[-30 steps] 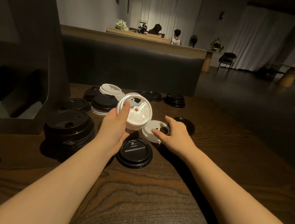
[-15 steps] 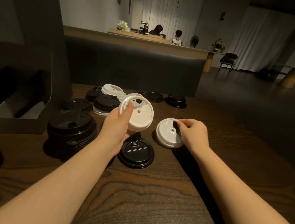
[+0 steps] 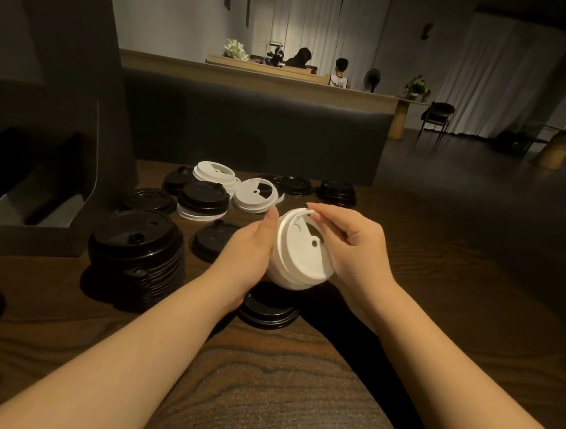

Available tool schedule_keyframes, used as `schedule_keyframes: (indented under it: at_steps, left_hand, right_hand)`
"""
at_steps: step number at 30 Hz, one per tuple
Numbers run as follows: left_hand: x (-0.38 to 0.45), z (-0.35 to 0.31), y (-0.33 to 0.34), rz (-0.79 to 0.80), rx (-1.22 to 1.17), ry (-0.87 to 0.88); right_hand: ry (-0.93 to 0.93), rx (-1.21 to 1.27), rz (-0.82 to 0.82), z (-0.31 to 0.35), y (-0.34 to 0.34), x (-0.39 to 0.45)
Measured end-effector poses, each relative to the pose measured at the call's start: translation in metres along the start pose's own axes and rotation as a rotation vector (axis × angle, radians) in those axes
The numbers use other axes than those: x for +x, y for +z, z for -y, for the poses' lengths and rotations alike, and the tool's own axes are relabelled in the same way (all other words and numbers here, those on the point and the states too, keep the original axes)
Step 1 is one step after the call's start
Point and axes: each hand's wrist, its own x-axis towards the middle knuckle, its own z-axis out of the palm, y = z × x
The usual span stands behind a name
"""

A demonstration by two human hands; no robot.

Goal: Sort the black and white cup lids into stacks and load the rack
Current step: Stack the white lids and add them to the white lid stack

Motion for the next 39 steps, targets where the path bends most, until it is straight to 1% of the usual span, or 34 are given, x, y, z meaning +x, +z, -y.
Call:
schedule_keyframes:
  at_steps: [2, 5, 6, 8, 10, 11, 12, 15, 17, 19, 20, 22, 26, 28, 30, 32, 35, 37, 39]
  left_hand:
    - [0.001, 0.001, 0.001, -0.015, -0.009, -0.04]
    - [0.002, 0.001, 0.001, -0.022, -0.017, -0.098]
    - [0.003, 0.002, 0.001, -0.015, -0.012, -0.109]
    - [0.002, 0.002, 0.0, 0.016, -0.022, -0.087]
    - [-0.002, 0.002, 0.0, 0.052, -0.033, -0.008]
    - [-0.002, 0.002, -0.001, 0.068, -0.026, 0.017]
    - [-0.003, 0.003, -0.001, 0.081, -0.015, 0.033]
    - [-0.002, 0.006, -0.001, 0.047, -0.024, 0.066]
    - [0.002, 0.005, -0.003, -0.019, -0.108, 0.068]
    - [0.005, 0.003, -0.006, -0.07, -0.228, 0.057]
    - [0.006, 0.002, -0.008, -0.084, -0.265, 0.052]
    - [0.009, 0.001, -0.012, -0.095, -0.273, 0.049]
    - [0.011, 0.006, -0.008, -0.091, -0.182, 0.091]
    - [0.011, 0.009, -0.004, -0.119, -0.124, 0.08]
    - [0.012, 0.012, -0.004, -0.132, -0.1, 0.069]
    - [0.012, 0.011, -0.005, -0.128, -0.121, 0.07]
    - [0.009, 0.009, -0.006, -0.187, -0.189, 0.056]
    - [0.009, 0.008, -0.003, -0.199, -0.146, 0.056]
    - [0.008, 0.007, 0.0, -0.215, -0.086, 0.046]
  right_hand:
    - [-0.063, -0.047, 0.02, -0.002, 0.001, -0.001]
    - [-0.262, -0.19, 0.013, -0.005, 0.007, -0.005]
    - [-0.298, -0.214, 0.001, -0.006, 0.008, -0.005]
    - [-0.342, -0.209, -0.018, -0.006, 0.008, -0.003]
    - [-0.353, -0.174, 0.003, -0.007, 0.006, -0.002]
    - [-0.307, -0.134, 0.032, -0.006, 0.005, -0.002]
    - [-0.219, -0.076, 0.072, -0.003, 0.004, -0.002]
    - [0.146, 0.19, 0.135, 0.003, 0.003, 0.002]
    - [0.375, 0.4, 0.205, 0.004, 0.001, 0.007]
    - [0.507, 0.606, 0.328, 0.004, -0.001, 0.007]
    - [0.522, 0.642, 0.363, 0.004, -0.001, 0.006]
    - [0.5, 0.646, 0.352, 0.004, 0.0, 0.005]
    - [0.387, 0.577, 0.291, 0.004, 0.001, 0.006]
    - [0.368, 0.548, 0.268, 0.004, 0.001, 0.005]
    - [0.366, 0.545, 0.29, 0.003, 0.003, 0.003]
    - [0.386, 0.555, 0.298, 0.004, 0.005, 0.002]
    - [0.434, 0.639, 0.317, 0.001, 0.008, 0.003]
    - [0.497, 0.763, 0.338, 0.001, 0.011, 0.001]
    - [0.605, 0.92, 0.335, 0.004, 0.013, 0.001]
